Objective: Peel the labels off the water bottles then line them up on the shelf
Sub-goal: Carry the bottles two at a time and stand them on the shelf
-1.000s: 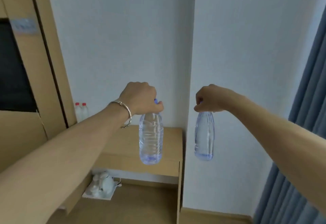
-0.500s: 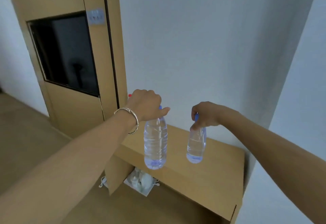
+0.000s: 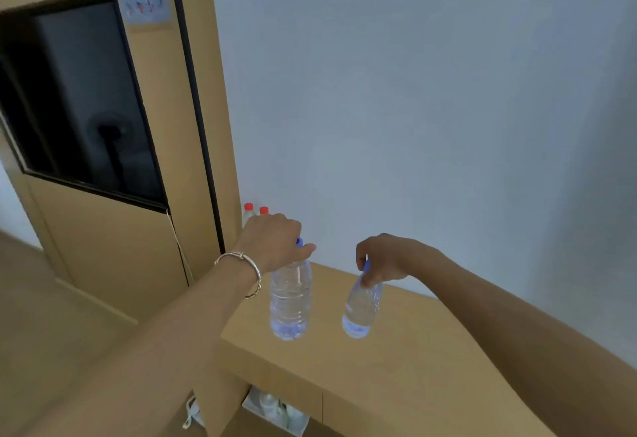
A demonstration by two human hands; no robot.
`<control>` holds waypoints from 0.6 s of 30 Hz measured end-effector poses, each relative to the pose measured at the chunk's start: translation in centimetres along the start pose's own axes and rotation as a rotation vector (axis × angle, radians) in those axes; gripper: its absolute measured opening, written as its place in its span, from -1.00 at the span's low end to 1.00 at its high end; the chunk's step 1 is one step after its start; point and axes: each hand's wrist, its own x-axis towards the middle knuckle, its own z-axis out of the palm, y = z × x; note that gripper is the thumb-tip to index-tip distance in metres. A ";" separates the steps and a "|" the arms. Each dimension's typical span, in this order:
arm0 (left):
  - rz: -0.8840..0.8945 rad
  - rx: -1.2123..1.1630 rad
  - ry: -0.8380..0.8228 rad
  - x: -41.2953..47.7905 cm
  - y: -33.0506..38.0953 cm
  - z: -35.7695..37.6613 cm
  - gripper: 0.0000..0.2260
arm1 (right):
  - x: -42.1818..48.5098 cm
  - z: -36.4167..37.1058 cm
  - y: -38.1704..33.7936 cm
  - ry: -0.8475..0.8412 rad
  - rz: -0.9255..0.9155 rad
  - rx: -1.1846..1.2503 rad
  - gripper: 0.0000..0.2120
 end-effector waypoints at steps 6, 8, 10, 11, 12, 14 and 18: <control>0.004 -0.074 -0.038 6.4 -4.5 5.3 -0.68 | 8.7 -0.5 -0.5 -0.029 0.013 0.007 -0.67; 0.001 -0.100 -0.070 8.1 -5.6 7.1 -0.68 | 12.2 -0.2 -0.6 -0.056 0.001 -0.008 -0.67; -0.001 -0.126 -0.126 9.9 -6.6 9.1 -0.70 | 15.9 0.0 -0.5 -0.081 -0.009 -0.013 -0.68; -0.001 -0.151 -0.155 11.0 -7.1 10.1 -0.71 | 17.9 0.2 -0.5 -0.094 -0.013 -0.016 -0.67; -0.002 -0.187 -0.176 12.1 -7.5 11.0 -0.73 | 19.8 0.3 -0.3 -0.105 -0.018 -0.011 -0.67; 0.004 -0.244 -0.197 14.5 -8.3 12.6 -0.75 | 23.5 0.6 0.0 -0.121 -0.028 0.022 -0.67; 0.034 -0.234 -0.211 19.7 -10.1 15.0 -0.77 | 30.7 1.1 0.5 -0.129 -0.045 0.038 -0.65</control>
